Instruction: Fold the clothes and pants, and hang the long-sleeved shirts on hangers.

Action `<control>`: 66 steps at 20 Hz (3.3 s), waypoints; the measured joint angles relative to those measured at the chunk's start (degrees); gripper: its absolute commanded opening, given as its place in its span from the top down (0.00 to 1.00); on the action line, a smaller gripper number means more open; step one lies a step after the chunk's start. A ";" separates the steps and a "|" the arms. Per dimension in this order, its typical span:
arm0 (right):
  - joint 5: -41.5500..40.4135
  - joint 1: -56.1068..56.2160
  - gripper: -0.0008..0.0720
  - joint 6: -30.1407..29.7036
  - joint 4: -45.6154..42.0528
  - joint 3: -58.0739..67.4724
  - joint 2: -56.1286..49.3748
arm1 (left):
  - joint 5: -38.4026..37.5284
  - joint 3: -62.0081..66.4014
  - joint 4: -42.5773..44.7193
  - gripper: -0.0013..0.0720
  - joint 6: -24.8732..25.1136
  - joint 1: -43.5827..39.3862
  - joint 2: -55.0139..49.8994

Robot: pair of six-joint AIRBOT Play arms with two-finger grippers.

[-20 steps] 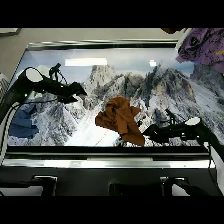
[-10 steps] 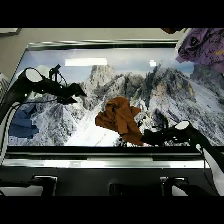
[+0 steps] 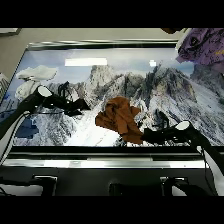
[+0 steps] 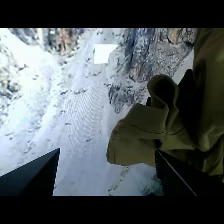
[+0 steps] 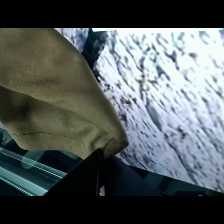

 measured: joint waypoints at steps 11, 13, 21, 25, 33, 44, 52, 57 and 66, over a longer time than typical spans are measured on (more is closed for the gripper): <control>1.22 0.00 0.95 2.12 0.44 0.13 0.37 | 3.10 -2.23 -7.08 0.91 4.39 -7.39 -6.43; 2.05 0.00 0.95 2.16 0.44 0.87 0.37 | 4.24 -2.10 -7.93 0.96 4.48 -7.76 -6.95; 7.45 0.00 0.95 6.08 -10.23 27.96 0.35 | 2.32 11.76 2.99 0.96 -0.04 -3.58 0.81; 11.17 0.02 0.95 9.99 -21.53 56.50 0.81 | -1.68 29.27 19.85 0.96 -6.10 -0.68 8.81; 13.88 0.00 0.95 12.94 -40.37 86.58 13.55 | -6.91 46.53 45.46 0.96 -14.03 0.68 28.87; 15.91 0.00 0.95 21.68 -45.18 81.79 11.82 | -11.61 34.62 51.41 0.96 -20.44 0.79 32.87; 13.22 0.02 0.95 25.05 -37.88 75.06 -21.44 | -7.80 19.26 48.98 0.96 -20.90 0.87 6.60; 11.15 0.02 0.95 25.49 -32.89 74.64 -32.81 | -7.17 17.86 44.48 0.29 -20.87 2.73 -4.90; 15.12 0.00 0.95 24.76 -32.96 74.58 -32.63 | -8.90 4.13 19.63 0.25 -13.09 16.04 7.98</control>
